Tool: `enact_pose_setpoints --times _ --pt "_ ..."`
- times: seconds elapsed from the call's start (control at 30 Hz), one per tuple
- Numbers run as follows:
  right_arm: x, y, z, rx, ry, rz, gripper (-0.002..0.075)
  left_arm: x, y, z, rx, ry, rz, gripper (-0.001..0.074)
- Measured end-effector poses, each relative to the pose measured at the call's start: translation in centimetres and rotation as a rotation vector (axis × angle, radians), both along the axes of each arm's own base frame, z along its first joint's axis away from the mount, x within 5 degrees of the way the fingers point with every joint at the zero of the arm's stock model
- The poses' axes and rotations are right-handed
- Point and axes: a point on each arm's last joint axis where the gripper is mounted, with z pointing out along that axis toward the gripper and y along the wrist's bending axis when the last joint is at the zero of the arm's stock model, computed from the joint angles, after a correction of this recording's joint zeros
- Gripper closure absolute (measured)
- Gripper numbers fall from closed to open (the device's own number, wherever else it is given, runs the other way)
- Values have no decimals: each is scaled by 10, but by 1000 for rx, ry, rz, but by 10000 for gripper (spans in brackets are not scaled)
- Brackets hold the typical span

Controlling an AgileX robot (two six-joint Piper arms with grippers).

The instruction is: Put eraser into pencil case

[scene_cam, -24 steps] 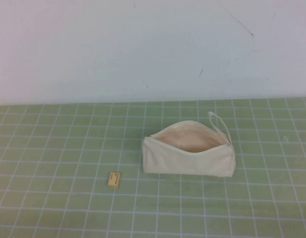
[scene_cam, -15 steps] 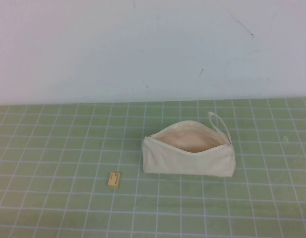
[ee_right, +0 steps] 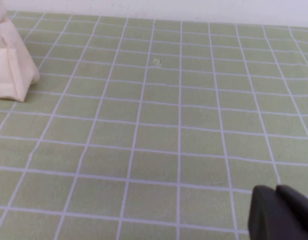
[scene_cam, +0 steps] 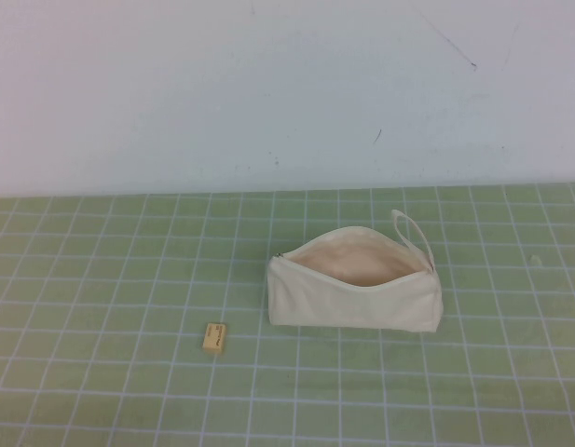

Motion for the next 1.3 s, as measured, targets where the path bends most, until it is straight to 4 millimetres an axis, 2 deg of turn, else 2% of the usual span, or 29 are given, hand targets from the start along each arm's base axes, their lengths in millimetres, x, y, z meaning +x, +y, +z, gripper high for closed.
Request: enact_pose_setpoints --times 0.67,0.73,0.77,0.83,0.93,1.1,1.2,1.3 --pt "0 0 0 0 0 0 727 0 0 0 -6 0 2 736" --pt "0 0 0 0 0 0 727 1 -2 1 -137 -23 11 736" --pt "0 0 0 0 0 0 727 1 -5 3 -259 -42 18 736" --pt "0 0 0 0 0 0 727 2 -9 10 -614 -104 44 736" --pt "0 0 0 0 0 0 727 4 -8 20 -979 -198 78 736" --pt "0 0 0 0 0 0 727 4 -3 29 -1122 -304 109 736" --pt "0 0 0 0 0 0 727 4 -2 29 -1200 -310 120 736" --pt "0 0 0 0 0 0 727 3 -5 35 -1077 -289 72 736"
